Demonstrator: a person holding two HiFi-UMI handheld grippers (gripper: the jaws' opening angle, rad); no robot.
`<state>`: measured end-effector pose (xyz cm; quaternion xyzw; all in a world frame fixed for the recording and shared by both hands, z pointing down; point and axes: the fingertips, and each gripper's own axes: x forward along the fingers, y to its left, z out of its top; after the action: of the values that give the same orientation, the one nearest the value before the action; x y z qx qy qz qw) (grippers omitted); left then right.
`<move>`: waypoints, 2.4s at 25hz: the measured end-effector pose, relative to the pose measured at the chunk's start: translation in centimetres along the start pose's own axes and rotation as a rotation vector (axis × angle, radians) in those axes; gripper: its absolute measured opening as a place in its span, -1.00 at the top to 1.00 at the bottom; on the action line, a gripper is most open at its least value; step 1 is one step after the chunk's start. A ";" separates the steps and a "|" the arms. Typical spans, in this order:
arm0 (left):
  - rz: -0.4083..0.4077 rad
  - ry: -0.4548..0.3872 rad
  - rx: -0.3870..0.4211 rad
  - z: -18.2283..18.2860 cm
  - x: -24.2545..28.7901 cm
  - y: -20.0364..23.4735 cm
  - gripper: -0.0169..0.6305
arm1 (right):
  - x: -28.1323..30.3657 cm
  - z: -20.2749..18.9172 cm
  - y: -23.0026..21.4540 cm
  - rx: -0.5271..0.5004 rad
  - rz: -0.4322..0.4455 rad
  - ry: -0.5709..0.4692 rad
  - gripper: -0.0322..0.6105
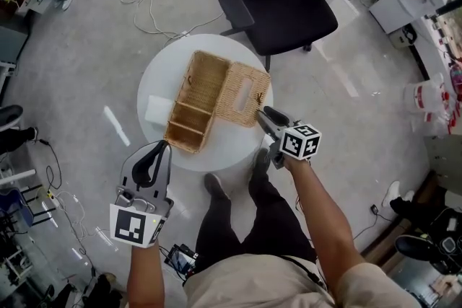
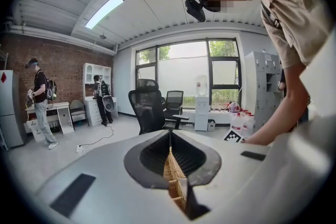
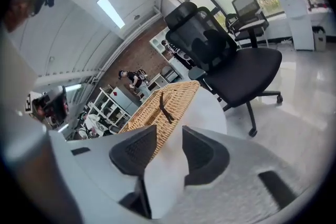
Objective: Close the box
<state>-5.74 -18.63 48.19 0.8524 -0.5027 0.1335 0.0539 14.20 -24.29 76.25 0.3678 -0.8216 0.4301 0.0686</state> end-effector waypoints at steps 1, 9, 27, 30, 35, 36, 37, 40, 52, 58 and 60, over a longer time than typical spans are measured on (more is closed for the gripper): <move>0.000 0.003 -0.001 -0.2 0.0 0.0 0.91 | 0.1 -0.2 0.0 0.028 0.020 -0.002 0.45; 0.005 0.010 -0.008 -0.9 -0.1 -0.5 0.91 | 0.5 -0.8 0.9 0.171 0.139 0.007 0.53; 0.036 -0.028 -0.021 0.0 -3.1 1.7 0.91 | -1.4 4.7 8.4 0.026 0.206 -0.100 0.61; 0.050 -0.037 -0.025 0.1 -3.9 2.2 0.91 | -1.1 5.8 10.1 -0.017 0.214 -0.111 0.59; 0.077 -0.044 -0.034 0.0 -5.7 3.2 0.91 | 0.0 7.1 12.4 -0.070 0.207 -0.125 0.57; 0.084 -0.045 -0.036 0.0 -6.1 3.5 0.91 | 0.3 7.3 12.9 -0.075 0.206 -0.130 0.57; 0.090 -0.046 -0.038 -0.1 -6.4 3.9 0.91 | 0.7 7.6 13.3 -0.080 0.207 -0.134 0.56; 0.110 -0.053 -0.044 -0.1 -7.3 4.9 0.91 | 1.8 8.3 14.5 -0.098 0.211 -0.143 0.55; 0.169 -0.061 -0.060 -1.2 -11.2 8.5 0.91 | 6.6 8.8 18.5 -0.204 0.140 -0.142 0.50; 0.190 -0.062 -0.068 -1.6 -12.8 9.9 0.91 | 8.8 8.7 19.9 -0.250 0.085 -0.131 0.49; 0.196 -0.063 -0.070 -1.7 -13.2 10.4 0.91 | 9.4 8.6 20.2 -0.257 0.074 -0.129 0.49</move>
<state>-21.15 -12.19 45.65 0.8004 -0.5896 0.0937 0.0547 -4.27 -28.65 61.70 0.3526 -0.8856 0.2989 0.0462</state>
